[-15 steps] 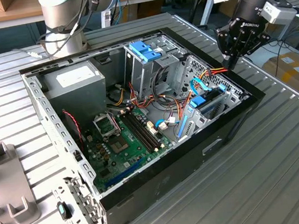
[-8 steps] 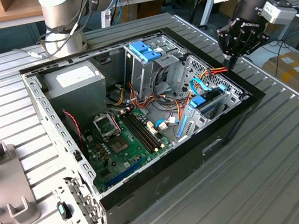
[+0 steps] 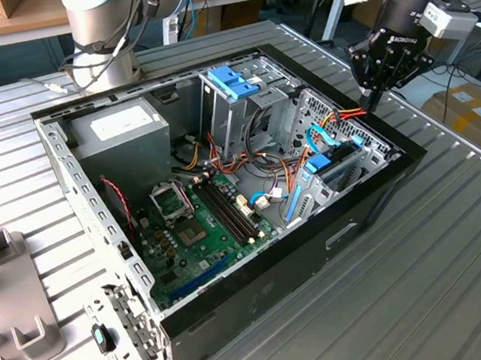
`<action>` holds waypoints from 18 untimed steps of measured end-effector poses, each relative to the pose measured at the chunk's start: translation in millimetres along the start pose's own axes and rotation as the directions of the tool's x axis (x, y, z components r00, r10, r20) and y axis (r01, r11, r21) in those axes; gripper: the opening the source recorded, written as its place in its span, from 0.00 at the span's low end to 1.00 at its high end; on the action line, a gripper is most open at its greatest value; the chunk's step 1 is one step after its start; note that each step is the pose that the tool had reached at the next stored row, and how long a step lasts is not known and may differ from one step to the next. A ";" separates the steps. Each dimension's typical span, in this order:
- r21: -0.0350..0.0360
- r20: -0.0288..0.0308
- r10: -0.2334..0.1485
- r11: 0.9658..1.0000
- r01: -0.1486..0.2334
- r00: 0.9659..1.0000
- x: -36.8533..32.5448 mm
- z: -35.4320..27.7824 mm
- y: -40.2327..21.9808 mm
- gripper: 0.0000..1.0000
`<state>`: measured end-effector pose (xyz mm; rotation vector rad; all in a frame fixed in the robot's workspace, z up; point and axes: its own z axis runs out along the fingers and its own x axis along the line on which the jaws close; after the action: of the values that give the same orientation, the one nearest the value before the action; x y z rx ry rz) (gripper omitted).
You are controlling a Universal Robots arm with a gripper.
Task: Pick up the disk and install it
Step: 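Insert the second disk wire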
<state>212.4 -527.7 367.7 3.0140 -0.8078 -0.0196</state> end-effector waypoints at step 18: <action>0.001 -0.002 0.000 1.000 0.000 1.000 -10.0 -12.5 5.9 0.16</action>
<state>200.9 -527.6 380.4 3.0146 -0.8080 -0.0154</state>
